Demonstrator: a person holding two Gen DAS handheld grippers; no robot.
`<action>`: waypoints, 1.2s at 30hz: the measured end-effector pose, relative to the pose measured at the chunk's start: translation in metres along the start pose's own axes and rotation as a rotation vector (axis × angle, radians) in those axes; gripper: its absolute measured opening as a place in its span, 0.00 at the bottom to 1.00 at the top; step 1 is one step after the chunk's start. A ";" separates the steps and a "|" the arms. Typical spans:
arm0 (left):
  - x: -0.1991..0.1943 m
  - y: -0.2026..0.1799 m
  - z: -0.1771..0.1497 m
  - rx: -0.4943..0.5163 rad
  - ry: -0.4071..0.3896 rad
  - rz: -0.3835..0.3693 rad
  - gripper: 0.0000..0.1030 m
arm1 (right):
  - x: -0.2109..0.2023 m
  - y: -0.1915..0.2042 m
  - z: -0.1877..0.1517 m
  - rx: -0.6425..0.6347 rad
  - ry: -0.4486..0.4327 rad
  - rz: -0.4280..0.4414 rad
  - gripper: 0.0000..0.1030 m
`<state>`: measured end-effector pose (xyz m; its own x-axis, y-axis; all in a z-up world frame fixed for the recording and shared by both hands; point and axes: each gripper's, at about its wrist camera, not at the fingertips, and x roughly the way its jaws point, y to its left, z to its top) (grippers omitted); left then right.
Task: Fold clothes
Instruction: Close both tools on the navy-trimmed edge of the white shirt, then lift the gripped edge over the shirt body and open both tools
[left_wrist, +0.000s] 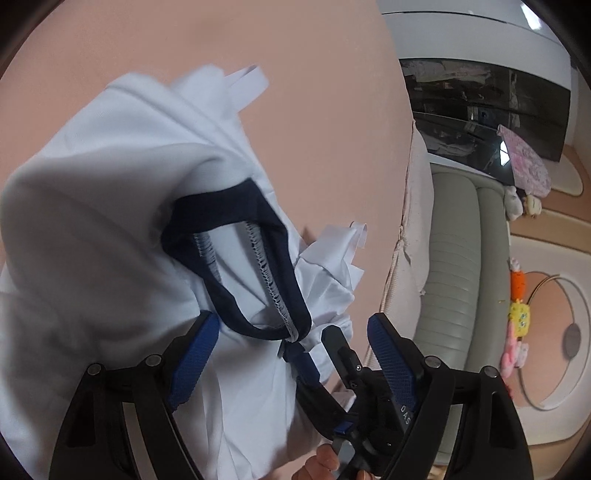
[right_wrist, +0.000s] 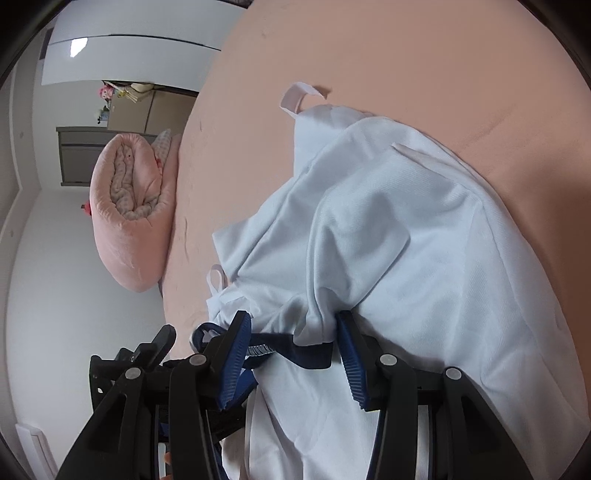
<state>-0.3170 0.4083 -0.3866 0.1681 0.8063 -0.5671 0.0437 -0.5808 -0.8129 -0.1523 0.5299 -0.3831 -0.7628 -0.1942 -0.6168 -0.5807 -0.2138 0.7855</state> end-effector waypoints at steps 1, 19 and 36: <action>-0.001 -0.001 0.000 0.006 -0.008 0.007 0.80 | 0.000 0.000 0.000 -0.005 -0.002 -0.003 0.44; 0.013 0.002 0.002 -0.045 -0.035 0.099 0.26 | 0.006 -0.008 0.001 -0.022 -0.007 -0.089 0.06; -0.012 -0.001 0.001 0.023 -0.126 0.061 0.26 | -0.008 0.022 0.035 -0.095 -0.093 -0.038 0.08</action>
<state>-0.3200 0.3997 -0.3791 0.0448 0.7778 -0.6269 0.0138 -0.6279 -0.7782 -0.1689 0.5603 -0.3595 -0.7664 -0.0957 -0.6352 -0.5835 -0.3099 0.7507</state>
